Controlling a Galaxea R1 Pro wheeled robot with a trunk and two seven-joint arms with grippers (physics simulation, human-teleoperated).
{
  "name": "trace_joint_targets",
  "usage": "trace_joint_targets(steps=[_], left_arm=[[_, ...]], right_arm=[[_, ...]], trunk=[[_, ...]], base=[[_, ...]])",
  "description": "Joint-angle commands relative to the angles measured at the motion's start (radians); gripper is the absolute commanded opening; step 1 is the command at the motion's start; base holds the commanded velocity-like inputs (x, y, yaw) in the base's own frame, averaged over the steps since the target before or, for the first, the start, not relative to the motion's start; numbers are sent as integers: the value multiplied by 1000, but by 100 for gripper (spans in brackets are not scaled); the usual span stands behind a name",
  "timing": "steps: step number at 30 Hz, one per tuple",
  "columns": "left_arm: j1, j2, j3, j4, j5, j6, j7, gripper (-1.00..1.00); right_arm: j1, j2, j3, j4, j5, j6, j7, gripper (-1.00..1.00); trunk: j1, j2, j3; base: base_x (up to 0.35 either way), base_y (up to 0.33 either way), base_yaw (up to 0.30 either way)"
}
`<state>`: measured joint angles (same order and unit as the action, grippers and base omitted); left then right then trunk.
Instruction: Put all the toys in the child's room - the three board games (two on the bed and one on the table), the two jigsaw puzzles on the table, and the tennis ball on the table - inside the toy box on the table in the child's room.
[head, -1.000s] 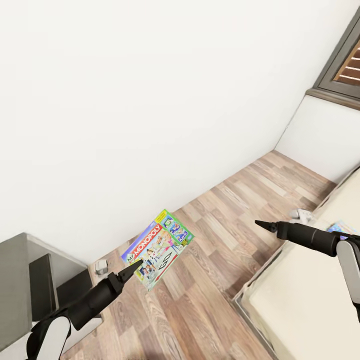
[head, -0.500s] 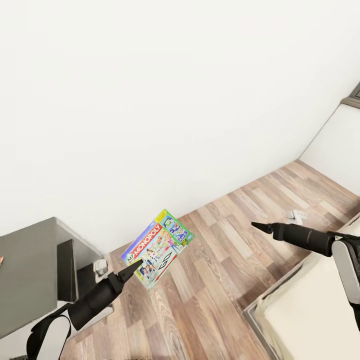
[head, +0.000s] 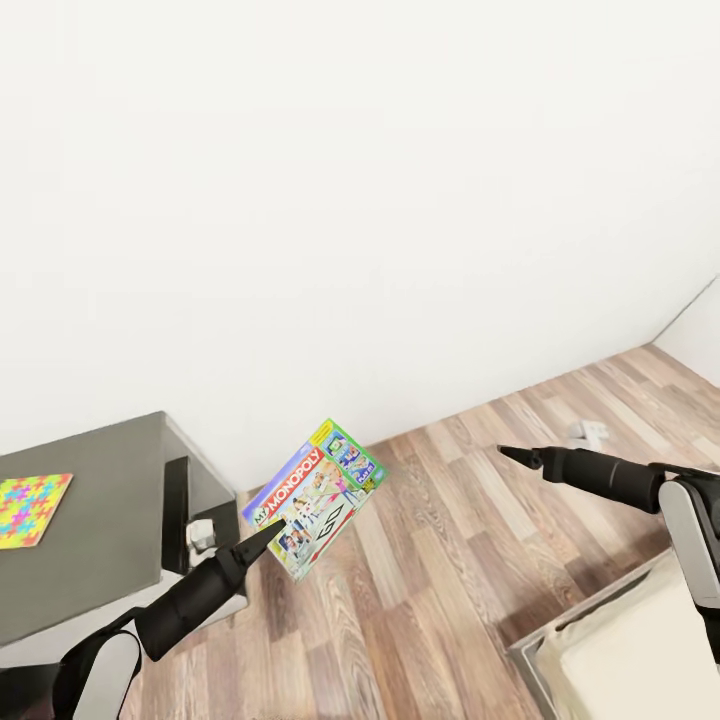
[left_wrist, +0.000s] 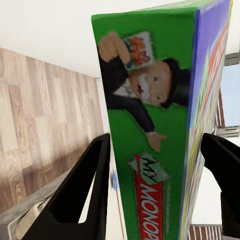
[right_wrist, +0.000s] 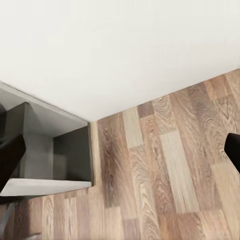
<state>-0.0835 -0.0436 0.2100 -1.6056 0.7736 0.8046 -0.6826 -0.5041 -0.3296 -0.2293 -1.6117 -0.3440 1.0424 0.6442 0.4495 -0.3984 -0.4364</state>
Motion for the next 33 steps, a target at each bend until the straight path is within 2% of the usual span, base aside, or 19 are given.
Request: trace_joint_targets(steps=[1,33], left_arm=[[-1,-1,2,0,4,7,-3,-100],[-1,-1,2,0,4,7,-3,-100]], right_arm=[[-1,0,-1,0,5,5,8,100],[-1,-1,-1,0,5,5,8,100]], trunk=[[1,-2,-1],[1,-2,15]], base=[[0,0,278],[0,0,278]])
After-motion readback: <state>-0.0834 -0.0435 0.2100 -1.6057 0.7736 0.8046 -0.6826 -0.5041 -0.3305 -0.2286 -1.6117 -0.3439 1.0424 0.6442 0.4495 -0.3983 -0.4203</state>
